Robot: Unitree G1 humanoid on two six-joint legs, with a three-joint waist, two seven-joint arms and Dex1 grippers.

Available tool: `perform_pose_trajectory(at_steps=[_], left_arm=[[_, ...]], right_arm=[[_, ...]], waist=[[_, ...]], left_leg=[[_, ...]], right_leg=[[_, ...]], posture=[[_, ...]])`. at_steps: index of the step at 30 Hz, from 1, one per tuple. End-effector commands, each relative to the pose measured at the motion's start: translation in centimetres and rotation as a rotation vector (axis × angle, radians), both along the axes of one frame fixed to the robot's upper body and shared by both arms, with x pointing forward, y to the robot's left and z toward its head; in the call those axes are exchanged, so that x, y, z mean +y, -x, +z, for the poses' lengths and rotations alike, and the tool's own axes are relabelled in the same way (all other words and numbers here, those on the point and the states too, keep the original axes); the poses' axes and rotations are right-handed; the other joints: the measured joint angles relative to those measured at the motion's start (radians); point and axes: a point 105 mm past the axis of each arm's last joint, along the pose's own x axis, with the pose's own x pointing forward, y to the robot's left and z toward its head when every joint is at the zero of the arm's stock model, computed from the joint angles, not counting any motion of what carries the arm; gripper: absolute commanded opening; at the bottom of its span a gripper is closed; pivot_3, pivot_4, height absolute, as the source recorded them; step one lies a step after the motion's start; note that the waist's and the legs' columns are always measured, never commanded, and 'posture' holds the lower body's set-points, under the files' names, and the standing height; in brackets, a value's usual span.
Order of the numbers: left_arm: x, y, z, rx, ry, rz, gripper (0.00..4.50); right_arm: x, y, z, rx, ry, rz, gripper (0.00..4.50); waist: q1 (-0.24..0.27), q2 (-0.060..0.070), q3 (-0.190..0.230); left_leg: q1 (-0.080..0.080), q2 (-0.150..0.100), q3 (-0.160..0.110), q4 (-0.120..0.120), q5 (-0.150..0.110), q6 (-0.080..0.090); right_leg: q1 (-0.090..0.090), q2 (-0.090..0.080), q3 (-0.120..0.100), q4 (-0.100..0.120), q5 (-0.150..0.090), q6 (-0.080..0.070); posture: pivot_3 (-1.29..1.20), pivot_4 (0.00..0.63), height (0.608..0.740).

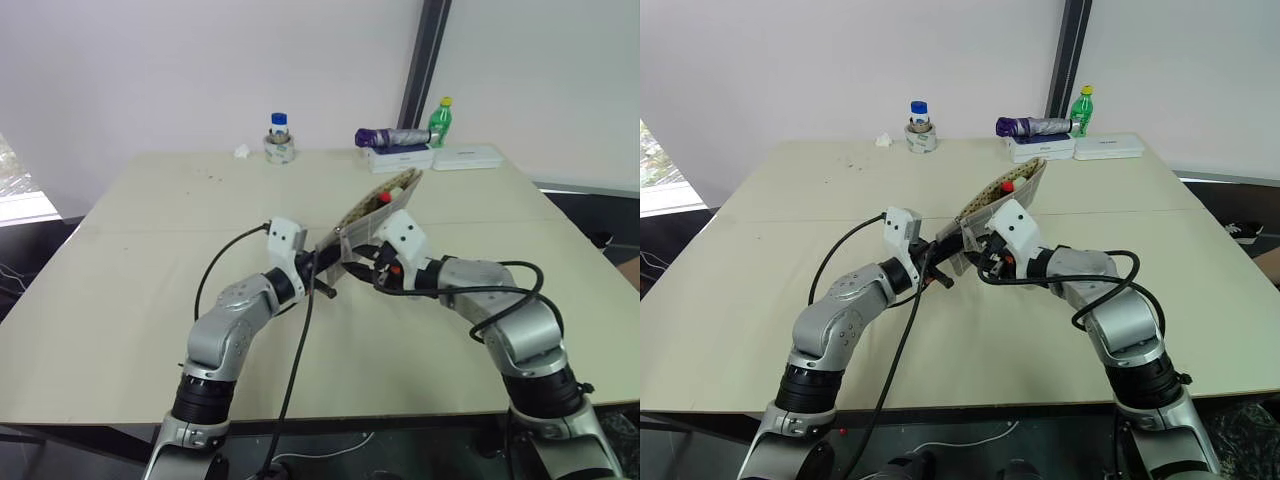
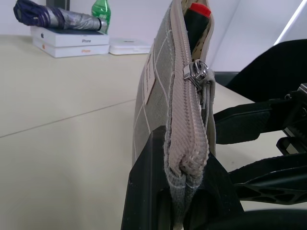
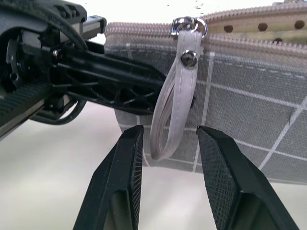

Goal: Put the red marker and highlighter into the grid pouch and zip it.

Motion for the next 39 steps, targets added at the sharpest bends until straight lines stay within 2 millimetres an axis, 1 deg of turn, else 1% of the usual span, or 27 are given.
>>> perform_pose_trajectory(at_steps=[1,4,9,12,14,16,18,20,22,23,25,28,30,31,33,36,37,38,39], left_arm=[[-0.6,0.6,1.6,-0.058,0.023,-0.031,0.0],[-0.5,0.6,1.5,-0.057,0.021,-0.025,0.0],[0.5,0.0,0.9,-0.073,-0.026,0.021,0.0],[1.5,-0.3,0.2,-0.115,-0.11,0.052,0.0],[2.1,-0.4,-0.5,-0.141,-0.179,0.06,0.0],[3.1,-0.4,-1.5,-0.15,-0.234,0.073,0.0],[4.0,-0.4,-2.0,-0.15,-0.259,0.083,0.0],[4.7,-0.4,-2.3,-0.146,-0.27,0.095,0.0],[5.5,-0.4,-2.6,-0.143,-0.283,0.109,0.0],[5.9,-0.4,-2.7,-0.143,-0.29,0.116,0.0],[6.3,-0.5,-2.8,-0.145,-0.298,0.127,0.0],[6.6,-0.6,-2.9,-0.158,-0.313,0.139,0.0],[6.5,-0.4,-3.0,-0.152,-0.308,0.125,0.0],[6.5,-0.3,-3.1,-0.147,-0.305,0.123,0.35],[6.4,-0.1,-3.2,-0.147,-0.305,0.11,1.08],[6.5,0.3,-3.4,-0.132,-0.304,0.103,2.69],[6.6,0.4,-3.6,-0.121,-0.306,0.103,3.18],[6.8,0.6,-3.7,-0.11,-0.306,0.1,3.65],[7.1,0.8,-3.8,-0.095,-0.3,0.102,3.65]], right_arm=[[0.7,0.4,1.4,-0.046,-0.031,0.024,1.27],[0.6,0.5,1.5,-0.04,-0.034,0.026,0.04],[-0.6,0.3,1.8,-0.058,0.01,-0.003,0.04],[-2.6,-0.3,2.6,-0.112,0.081,-0.062,0.04],[-4.6,-1.2,3.9,-0.158,0.108,-0.139,0.04],[-7.7,-2.3,5.7,-0.207,0.135,-0.256,0.04],[-10.1,-3.0,6.9,-0.233,0.159,-0.342,0.04],[-12.1,-3.4,7.5,-0.243,0.178,-0.409,0.04],[-13.9,-3.8,7.6,-0.242,0.2,-0.465,0.04],[-14.4,-3.9,7.4,-0.24,0.212,-0.479,0.04],[-14.6,-3.9,7.0,-0.231,0.219,-0.472,0.04],[-13.5,-3.8,6.0,-0.2,0.207,-0.409,0.04],[-12.4,-3.3,5.0,-0.153,0.19,-0.338,0.58],[-11.9,-2.9,4.4,-0.131,0.19,-0.3,0.91],[-11.4,-2.5,3.6,-0.111,0.198,-0.261,1.9],[-11.3,-2.0,2.2,-0.074,0.211,-0.233,3.56],[-11.2,-1.7,1.7,-0.066,0.221,-0.212,4.05],[-11.2,-1.4,1.2,-0.062,0.23,-0.198,4.47],[-11.3,-1.2,0.7,-0.055,0.237,-0.19,4.47]], waist=[[0.0,0.0,0.0],[0.0,0.0,0.0],[0.0,0.0,0.0],[0.0,0.0,0.0],[-0.001,0.0,0.0],[-0.001,0.0,0.0],[0.001,0.0,0.0],[0.003,0.0,0.0],[0.002,0.0,0.0],[0.0,0.0,0.0],[-0.003,0.0,0.0],[-0.003,0.0,0.0],[-0.002,0.0,0.0],[-0.002,0.0,0.0],[-0.001,0.0,0.0],[0.0,0.0,0.0],[0.0,0.0,0.0],[0.0,0.0,0.0],[0.0,0.0,0.0]], left_leg=[[0.0,0.0,0.0,0.0,0.0,0.0],[0.0,0.0,0.0,0.0,0.0,0.0],[0.0,0.0,0.0,0.0,0.0,0.0],[0.0,0.0,0.0,0.0,0.0,0.0],[0.0,0.0,0.001,0.0,0.0,0.0],[0.0,0.0,0.001,0.0,0.0,0.0],[0.0,0.0,0.001,-0.001,0.0,0.0],[0.0,0.0,0.002,-0.001,0.0,0.0],[0.0,0.0,0.002,-0.001,0.0,0.0],[0.0,0.0,0.002,-0.001,0.0,0.0],[0.0,0.0,0.002,-0.001,0.0,0.0],[0.0,0.001,0.002,-0.002,0.0,0.0],[0.0,0.001,0.002,-0.002,0.0,0.0],[0.0,0.001,0.002,-0.001,0.0,0.0],[0.0,0.001,0.002,-0.001,0.0,0.0],[0.0,0.001,0.002,-0.001,0.0,0.0],[0.0,0.001,0.002,-0.001,0.0,0.0],[0.0,0.001,0.002,-0.001,0.0,0.0],[0.0,0.001,0.002,-0.001,0.0,0.0]], right_leg=[[0.0,0.0,0.0,0.0,0.0,0.0],[0.0,0.0,0.0,0.0,0.0,0.0],[0.0,0.0,0.0,0.0,0.0,0.0],[0.0,0.0,0.0,0.0,0.0,0.0],[0.0,0.0,0.0,0.0,0.0,0.0],[0.0,0.0,0.001,0.0,0.0,0.0],[0.0,0.0,0.001,0.0,0.0,0.0],[0.0,0.0,0.001,0.0,0.0,0.0],[0.0,0.0,0.001,-0.001,0.0,0.0],[0.0,0.0,0.001,-0.001,0.0,0.0],[-0.001,-0.001,0.002,-0.001,0.0,0.0],[-0.001,0.0,0.002,-0.001,0.0,0.0],[-0.001,0.0,0.002,-0.001,0.0,0.0],[-0.001,0.0,0.002,-0.001,0.0,0.0],[-0.001,0.0,0.002,-0.001,0.0,0.0],[-0.001,0.0,0.002,0.0,0.0,0.0],[-0.001,0.0,0.002,-0.001,0.0,0.0],[0.0,0.0,0.002,-0.001,0.0,0.0],[0.0,0.0,0.001,-0.001,0.0,0.0]], posture=[[0.0,0.15,0.74],[0.0,0.15,0.74],[0.0,0.15,0.74],[0.0,0.15,0.74],[0.0,0.15,0.74],[0.0,0.15,0.74],[0.0,0.15,0.74],[0.0,0.15,0.74],[0.0,0.15,0.74],[0.0,0.15,0.74],[0.0,0.15,0.74],[0.0,0.15,0.74],[0.0,0.15,0.74],[0.0,0.15,0.74],[0.0,0.15,0.74],[0.0,0.15,0.74],[0.0,0.15,0.74],[0.0,0.15,0.74],[0.0,0.15,0.74]])
